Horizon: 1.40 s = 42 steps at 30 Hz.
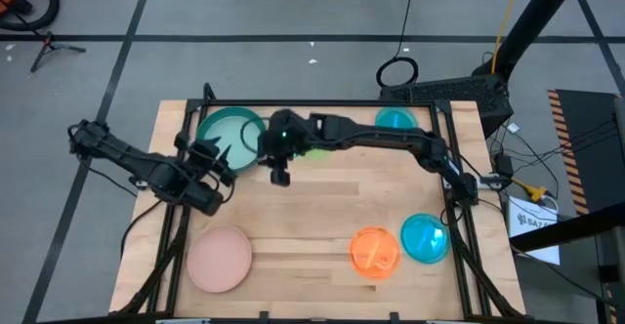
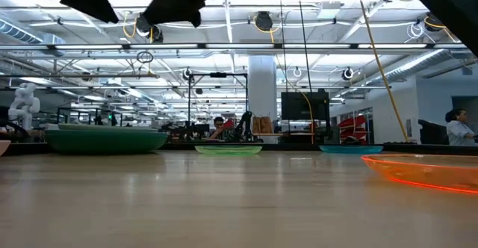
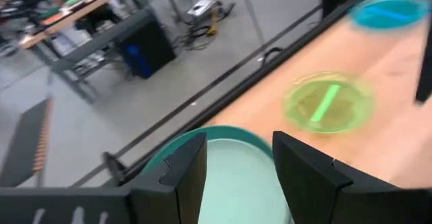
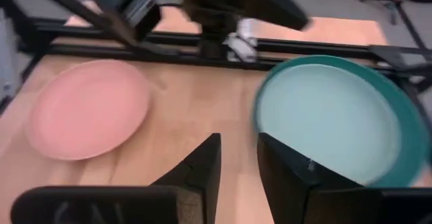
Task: Stack plastic plates
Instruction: Stack the pink plate on top of the blue plate
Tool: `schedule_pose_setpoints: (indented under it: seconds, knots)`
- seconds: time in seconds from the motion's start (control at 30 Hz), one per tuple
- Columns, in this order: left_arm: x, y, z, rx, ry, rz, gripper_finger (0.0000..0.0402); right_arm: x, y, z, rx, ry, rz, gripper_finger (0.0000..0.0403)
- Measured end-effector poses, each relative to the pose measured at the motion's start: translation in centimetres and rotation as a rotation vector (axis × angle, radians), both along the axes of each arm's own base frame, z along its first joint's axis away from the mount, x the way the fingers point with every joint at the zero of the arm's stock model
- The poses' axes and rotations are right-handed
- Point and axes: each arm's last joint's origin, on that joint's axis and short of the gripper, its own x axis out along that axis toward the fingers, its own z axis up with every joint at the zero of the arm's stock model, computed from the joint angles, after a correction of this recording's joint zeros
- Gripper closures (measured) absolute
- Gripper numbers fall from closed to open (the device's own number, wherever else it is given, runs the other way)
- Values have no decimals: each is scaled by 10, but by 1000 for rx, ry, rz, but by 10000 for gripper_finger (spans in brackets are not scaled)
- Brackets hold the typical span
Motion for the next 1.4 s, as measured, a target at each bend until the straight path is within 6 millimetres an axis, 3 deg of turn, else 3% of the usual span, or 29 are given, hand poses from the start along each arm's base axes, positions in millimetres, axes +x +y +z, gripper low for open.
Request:
schedule_pose_setpoints:
  seconds: [0.33,0.73,1.4]
  knots:
    - [-2,-21,1,-37,-65,-124,227,-1,31,-5,-33,51,90,313]
    - [1,-37,-2,-104,-71,-207,227,-14,45,-15,-48,225,109,313]
    - [10,-45,-11,-111,-25,-214,227,-38,92,-23,-126,440,188,313]
